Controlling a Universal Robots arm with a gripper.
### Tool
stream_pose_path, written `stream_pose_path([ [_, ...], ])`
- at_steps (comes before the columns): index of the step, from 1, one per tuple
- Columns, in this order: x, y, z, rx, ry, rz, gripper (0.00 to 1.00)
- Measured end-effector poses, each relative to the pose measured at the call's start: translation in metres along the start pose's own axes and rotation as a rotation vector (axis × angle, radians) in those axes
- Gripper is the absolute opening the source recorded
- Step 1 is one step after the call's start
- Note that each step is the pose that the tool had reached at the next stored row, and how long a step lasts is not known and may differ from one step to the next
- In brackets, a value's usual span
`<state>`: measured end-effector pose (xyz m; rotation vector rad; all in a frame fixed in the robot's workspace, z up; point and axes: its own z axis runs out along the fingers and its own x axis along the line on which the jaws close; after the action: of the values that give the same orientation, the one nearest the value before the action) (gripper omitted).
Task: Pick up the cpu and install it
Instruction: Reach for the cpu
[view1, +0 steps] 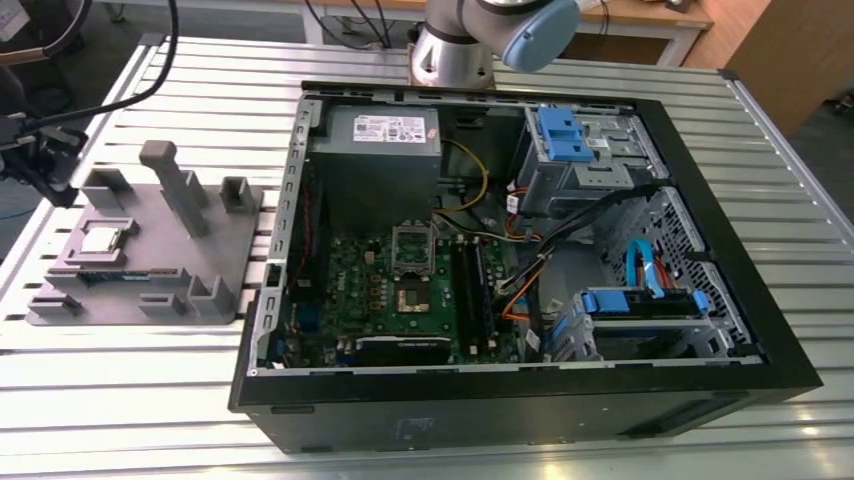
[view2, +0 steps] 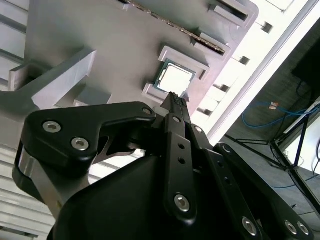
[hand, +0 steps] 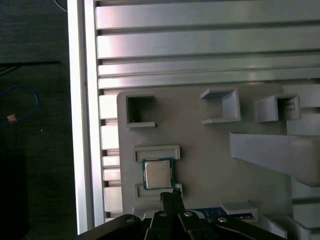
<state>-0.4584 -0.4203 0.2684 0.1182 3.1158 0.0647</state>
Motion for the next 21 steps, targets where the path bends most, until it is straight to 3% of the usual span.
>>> stream_pose_path([
  [15,0.0039,0.0002,0.0266,0.0002,0.003,0.0,0.11],
  [21,0.0043,0.0006,0.0279,0.0004,0.0032,0.0,0.11],
])
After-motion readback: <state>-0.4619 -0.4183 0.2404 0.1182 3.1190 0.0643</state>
